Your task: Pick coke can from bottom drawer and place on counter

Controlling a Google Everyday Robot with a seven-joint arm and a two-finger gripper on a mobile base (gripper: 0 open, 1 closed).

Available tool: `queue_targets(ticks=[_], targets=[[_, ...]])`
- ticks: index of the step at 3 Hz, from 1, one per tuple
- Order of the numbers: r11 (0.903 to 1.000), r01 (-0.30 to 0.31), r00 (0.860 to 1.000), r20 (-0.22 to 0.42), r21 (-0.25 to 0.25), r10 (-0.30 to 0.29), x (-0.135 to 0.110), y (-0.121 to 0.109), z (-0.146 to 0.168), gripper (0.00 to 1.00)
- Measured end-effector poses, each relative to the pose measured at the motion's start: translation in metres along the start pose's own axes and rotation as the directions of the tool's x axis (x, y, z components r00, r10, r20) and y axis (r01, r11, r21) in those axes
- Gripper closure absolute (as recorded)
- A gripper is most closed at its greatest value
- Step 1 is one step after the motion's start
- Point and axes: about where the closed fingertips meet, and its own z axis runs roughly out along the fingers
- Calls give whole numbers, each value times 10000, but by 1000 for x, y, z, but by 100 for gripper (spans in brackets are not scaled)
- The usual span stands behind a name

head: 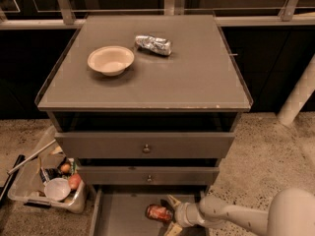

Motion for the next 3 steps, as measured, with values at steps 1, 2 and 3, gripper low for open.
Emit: queue_targets(ticks=[1, 2, 3], targets=[[9985, -354, 9994, -40, 406, 356, 16, -7, 12, 0], [9949, -661, 9978, 90, 766, 656, 29, -10, 23, 0], [9918, -909, 9957, 275, 903, 888, 34, -10, 35, 0]])
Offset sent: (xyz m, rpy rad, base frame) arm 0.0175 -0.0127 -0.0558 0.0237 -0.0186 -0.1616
